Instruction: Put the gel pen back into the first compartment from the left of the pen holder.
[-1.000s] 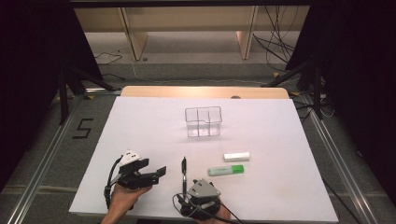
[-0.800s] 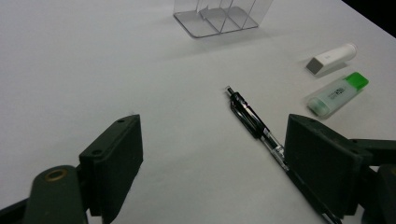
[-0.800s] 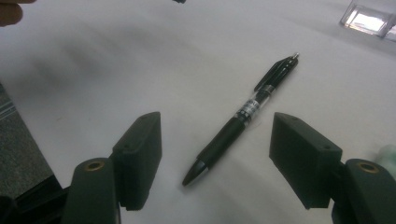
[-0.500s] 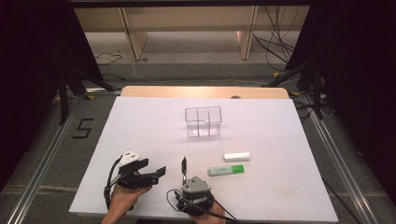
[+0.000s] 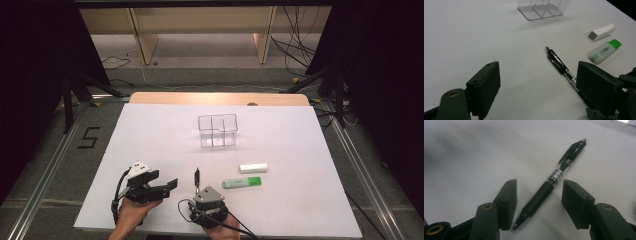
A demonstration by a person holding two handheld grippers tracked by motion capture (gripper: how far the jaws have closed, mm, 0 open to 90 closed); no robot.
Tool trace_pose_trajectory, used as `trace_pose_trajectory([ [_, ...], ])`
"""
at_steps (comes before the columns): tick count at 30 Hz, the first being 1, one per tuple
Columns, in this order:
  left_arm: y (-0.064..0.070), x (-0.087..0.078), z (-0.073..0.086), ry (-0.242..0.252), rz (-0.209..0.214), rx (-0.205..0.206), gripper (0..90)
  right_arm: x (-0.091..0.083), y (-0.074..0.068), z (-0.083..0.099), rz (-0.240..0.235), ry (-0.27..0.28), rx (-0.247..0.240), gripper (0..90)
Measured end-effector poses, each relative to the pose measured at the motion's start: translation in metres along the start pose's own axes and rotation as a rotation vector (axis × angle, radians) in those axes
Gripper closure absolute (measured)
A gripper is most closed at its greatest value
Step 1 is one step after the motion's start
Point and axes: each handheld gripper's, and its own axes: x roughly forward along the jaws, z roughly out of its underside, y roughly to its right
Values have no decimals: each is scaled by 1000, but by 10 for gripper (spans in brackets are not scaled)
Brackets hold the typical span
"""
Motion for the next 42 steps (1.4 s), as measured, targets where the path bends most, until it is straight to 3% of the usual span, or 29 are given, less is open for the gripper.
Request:
trace_pose_trajectory([
  [19,1,0,0,-1,2,4,192,4,1,-2,23,-8,14,511],
  [42,2,0,0,1,4,7,192,2,3,-1,48,-4,49,718],
])
